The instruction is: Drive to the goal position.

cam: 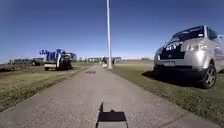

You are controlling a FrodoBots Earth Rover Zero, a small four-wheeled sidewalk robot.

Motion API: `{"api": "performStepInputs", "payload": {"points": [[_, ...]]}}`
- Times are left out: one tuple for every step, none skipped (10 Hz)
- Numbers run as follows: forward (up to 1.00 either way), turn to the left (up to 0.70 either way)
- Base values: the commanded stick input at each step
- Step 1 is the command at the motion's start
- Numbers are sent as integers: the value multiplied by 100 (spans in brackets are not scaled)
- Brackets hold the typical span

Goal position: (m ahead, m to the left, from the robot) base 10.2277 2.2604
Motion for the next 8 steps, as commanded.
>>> {"api": "performStepInputs", "payload": {"points": [[0,70],[0,70],[0,70],[0,70],[0,70],[0,70],[0,70],[0,70]]}}
